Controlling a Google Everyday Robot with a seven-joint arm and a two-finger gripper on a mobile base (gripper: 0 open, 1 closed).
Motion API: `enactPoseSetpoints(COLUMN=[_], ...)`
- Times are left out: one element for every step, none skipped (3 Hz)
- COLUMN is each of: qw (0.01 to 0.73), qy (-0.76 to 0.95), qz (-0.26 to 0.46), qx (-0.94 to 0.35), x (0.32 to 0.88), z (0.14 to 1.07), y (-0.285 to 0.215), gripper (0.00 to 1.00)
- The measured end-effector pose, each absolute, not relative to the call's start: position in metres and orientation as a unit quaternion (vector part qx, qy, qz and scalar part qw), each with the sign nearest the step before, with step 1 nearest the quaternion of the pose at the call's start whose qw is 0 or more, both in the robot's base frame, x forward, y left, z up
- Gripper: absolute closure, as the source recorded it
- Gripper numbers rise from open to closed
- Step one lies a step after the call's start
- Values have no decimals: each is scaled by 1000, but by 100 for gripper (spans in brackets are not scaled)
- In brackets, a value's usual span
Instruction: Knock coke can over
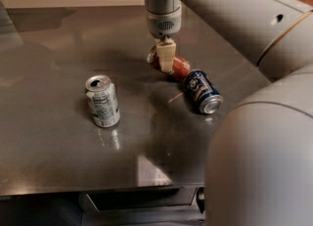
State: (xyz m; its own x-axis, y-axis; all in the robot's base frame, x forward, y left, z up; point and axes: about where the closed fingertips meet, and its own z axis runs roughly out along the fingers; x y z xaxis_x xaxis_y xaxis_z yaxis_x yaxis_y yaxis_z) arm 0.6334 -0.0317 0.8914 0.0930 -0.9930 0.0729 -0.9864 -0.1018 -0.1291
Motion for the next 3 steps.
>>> enactPoseSetpoints(qw=[20, 26, 36], qy=[664, 660, 659], qz=[-60, -42, -44], qx=[-745, -750, -750], x=[623, 614, 619], z=[887, 879, 878], y=[-28, -21, -18], gripper=[0, 0, 0])
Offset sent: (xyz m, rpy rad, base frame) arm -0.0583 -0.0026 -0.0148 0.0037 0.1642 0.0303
